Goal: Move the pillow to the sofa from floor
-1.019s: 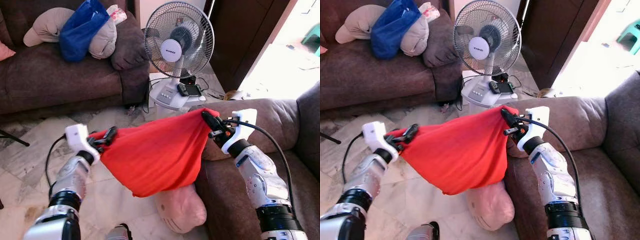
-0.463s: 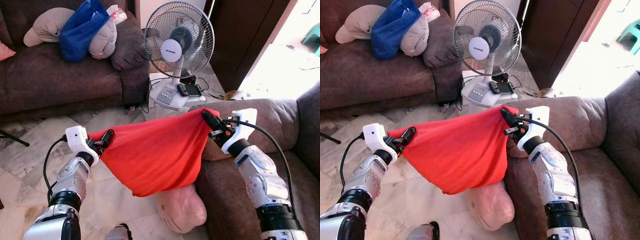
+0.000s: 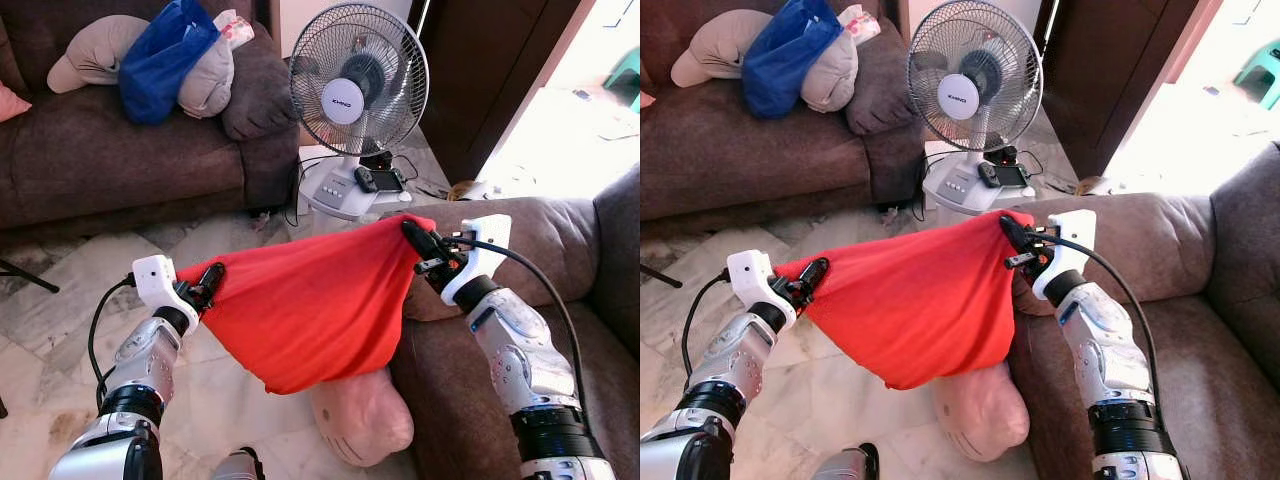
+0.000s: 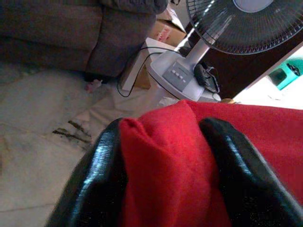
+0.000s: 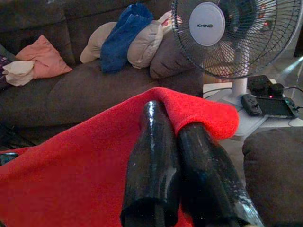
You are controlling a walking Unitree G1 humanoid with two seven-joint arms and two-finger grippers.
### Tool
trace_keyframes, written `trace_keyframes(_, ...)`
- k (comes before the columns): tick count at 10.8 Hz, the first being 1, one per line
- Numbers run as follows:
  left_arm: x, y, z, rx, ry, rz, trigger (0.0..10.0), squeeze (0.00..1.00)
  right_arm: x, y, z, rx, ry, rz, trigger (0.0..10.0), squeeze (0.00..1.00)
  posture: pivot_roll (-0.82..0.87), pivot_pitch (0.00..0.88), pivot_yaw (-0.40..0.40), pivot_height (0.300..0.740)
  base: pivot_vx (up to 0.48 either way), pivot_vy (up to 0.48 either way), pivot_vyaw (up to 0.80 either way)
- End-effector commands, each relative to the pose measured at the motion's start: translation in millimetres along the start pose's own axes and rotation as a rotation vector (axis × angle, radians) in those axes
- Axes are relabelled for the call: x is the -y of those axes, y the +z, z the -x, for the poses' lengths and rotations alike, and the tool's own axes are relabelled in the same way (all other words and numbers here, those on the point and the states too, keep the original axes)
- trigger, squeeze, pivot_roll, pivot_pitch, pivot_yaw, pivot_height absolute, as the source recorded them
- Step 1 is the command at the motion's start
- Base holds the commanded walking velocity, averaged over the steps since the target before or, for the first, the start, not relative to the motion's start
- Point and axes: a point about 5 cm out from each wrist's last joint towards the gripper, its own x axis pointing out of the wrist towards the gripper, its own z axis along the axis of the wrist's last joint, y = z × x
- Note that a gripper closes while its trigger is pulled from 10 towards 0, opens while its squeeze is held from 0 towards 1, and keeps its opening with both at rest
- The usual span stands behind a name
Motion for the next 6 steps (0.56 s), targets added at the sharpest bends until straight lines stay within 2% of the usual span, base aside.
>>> trace_keyframes(1, -0.1, -5.0, 2.3, -0.013, 0.007, -0.002, 0.0, 0.0, 4.5, 21.4, -1.7, 0.087, -0.016, 0.039, 10.0, 0.0, 0.05, 0.071, -0.095, 0.74, 0.0, 0.0, 0.0)
trace_keyframes(6, 0.5, -6.9, 4.2, -0.014, -0.003, -0.016, 0.0, 0.0, 2.6, 20.0, -2.3, 0.085, -0.01, 0.041, 10.0, 0.0, 0.05, 0.043, -0.09, 0.74, 0.0, 0.0, 0.0)
